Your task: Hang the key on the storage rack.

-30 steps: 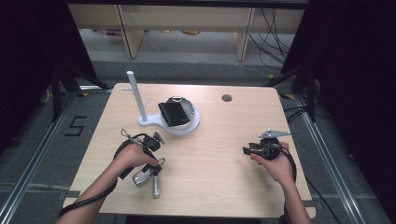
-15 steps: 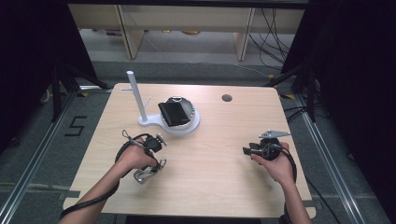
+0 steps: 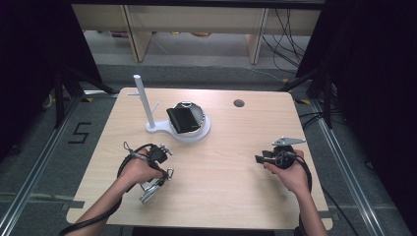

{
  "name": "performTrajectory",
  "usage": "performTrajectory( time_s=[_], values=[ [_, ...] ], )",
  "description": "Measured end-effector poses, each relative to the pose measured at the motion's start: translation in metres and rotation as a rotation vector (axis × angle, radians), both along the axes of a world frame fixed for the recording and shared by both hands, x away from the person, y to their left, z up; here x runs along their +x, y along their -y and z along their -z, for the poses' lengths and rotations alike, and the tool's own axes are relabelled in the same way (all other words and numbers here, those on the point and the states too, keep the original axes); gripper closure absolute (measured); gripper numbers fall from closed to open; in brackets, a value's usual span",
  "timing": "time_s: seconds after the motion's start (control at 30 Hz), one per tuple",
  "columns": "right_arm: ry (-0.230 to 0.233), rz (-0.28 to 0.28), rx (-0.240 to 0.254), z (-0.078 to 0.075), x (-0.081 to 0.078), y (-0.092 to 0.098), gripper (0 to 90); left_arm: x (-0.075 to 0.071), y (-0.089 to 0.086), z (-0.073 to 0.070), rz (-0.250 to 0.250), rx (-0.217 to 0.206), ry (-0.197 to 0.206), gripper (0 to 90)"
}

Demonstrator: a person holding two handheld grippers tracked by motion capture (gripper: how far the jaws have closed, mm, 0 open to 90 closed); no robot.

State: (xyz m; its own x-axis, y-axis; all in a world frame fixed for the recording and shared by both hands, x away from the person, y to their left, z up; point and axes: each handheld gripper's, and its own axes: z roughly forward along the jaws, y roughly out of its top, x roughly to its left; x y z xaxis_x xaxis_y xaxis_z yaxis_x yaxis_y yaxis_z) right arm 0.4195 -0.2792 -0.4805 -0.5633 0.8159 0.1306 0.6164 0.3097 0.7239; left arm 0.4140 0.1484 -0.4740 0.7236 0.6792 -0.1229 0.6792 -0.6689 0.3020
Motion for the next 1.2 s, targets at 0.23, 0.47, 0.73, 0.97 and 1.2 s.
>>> performTrajectory(
  time_s=[0.23, 0.47, 0.73, 0.97, 1.2],
  values=[
    [-0.005, 0.0, -0.005, -0.001, 0.0, 0.0, 57.1, 0.002, 0.006, -0.002, -0.076, -0.007, 0.015, 65.3],
    [-0.008, -0.012, -0.004, 0.001, 0.0, 0.0, 57.0, 0.001, 0.015, 0.007, -0.105, 0.031, -0.025, 61.8],
    [0.005, -0.021, -0.011, 0.001, 0.001, 0.001, 56.7, 0.001, 0.016, 0.007, -0.019, 0.103, 0.024, 74.6],
    [-0.003, -0.013, -0.01, 0.001, 0.0, 0.001, 56.7, -0.002, 0.008, 0.003, -0.023, 0.035, 0.073, 78.9],
    [-0.012, -0.038, 0.005, 0.001, 0.001, -0.001, 56.7, -0.002, -0.001, 0.004, -0.03, 0.023, 0.094, 84.8]
  ],
)
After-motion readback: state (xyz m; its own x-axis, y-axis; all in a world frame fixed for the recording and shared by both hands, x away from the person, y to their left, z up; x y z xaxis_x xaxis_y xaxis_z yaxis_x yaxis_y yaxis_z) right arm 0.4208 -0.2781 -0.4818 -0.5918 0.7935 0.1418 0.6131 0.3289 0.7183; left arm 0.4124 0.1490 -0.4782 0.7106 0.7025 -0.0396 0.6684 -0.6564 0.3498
